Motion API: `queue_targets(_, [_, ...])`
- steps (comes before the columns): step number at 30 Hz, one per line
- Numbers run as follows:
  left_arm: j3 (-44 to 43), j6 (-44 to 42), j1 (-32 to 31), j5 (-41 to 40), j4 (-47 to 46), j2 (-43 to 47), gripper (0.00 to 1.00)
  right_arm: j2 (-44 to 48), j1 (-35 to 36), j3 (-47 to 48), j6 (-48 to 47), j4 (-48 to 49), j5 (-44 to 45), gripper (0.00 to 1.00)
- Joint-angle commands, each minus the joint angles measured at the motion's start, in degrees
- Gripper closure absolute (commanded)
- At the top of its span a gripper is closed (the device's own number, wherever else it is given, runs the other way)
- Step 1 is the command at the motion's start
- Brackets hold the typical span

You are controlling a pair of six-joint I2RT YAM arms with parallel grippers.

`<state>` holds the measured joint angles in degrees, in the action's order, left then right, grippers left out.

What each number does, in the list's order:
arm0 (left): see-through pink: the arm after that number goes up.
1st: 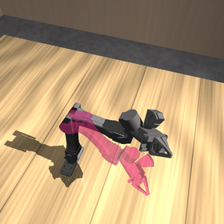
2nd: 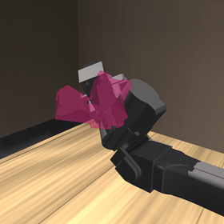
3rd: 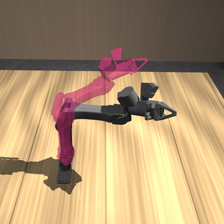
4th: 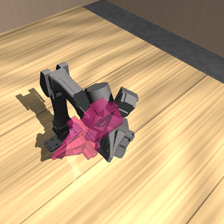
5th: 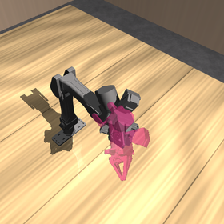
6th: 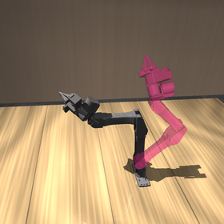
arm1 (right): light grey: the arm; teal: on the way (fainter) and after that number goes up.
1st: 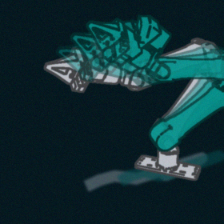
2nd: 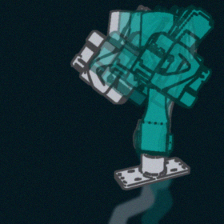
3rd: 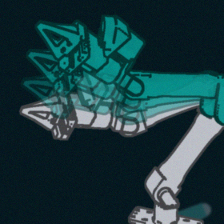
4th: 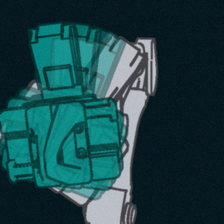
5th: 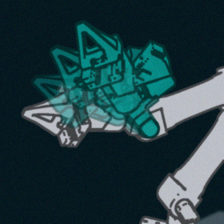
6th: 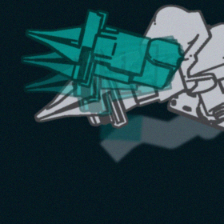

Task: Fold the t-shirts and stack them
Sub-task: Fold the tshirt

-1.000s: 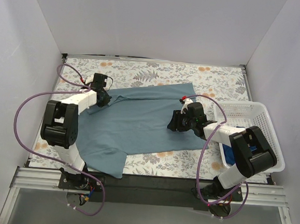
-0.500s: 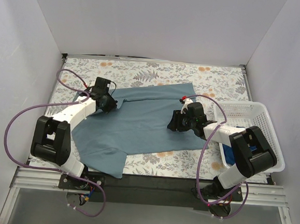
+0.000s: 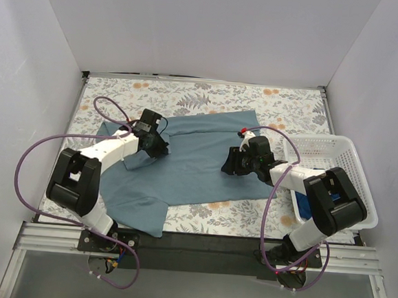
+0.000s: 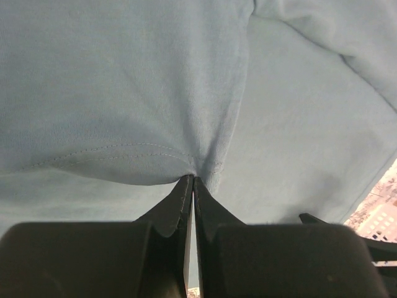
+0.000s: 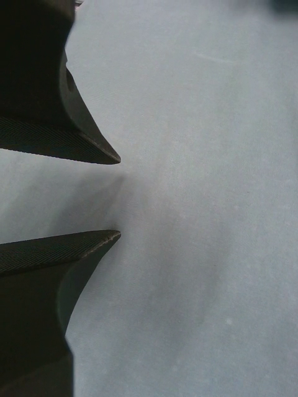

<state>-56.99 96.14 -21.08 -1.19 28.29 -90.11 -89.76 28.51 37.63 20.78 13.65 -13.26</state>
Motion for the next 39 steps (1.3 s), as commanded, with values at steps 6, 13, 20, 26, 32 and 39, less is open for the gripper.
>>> queue_targets(6, [-0.58, -0.07, -1.24, 1.90, 0.97, -1.48, 0.80, -1.47, -0.03, 1.84, -0.73, 2.08, -1.86, 0.47])
queue_targets(13, [1.09, -2.00, -0.89, -11.27, 3.95, 8.97, 0.43, -2.00, -0.04, 2.27, -1.00, 2.17, -3.09, 0.48])
queue_targets(20, [15.31, -7.00, 11.65, -13.14, -2.35, 21.36, 0.29, -2.09, -0.04, 2.19, -1.17, 2.35, -3.44, 0.48])
queue_targets(26, [20.78, -8.25, 14.66, -13.05, -7.99, 22.35, 0.25, -2.00, 0.05, 1.92, -1.26, 2.61, -3.79, 0.48])
queue_targets(32, [21.92, -7.46, 15.81, -13.31, -11.94, 16.90, 0.25, -2.00, -0.03, 1.84, -1.26, 2.70, -3.88, 0.48])
queue_targets(39, [21.14, -5.87, 15.81, -10.33, -15.37, 13.56, 0.28, -2.18, 0.05, 1.84, -1.18, 2.79, -4.06, 0.48])
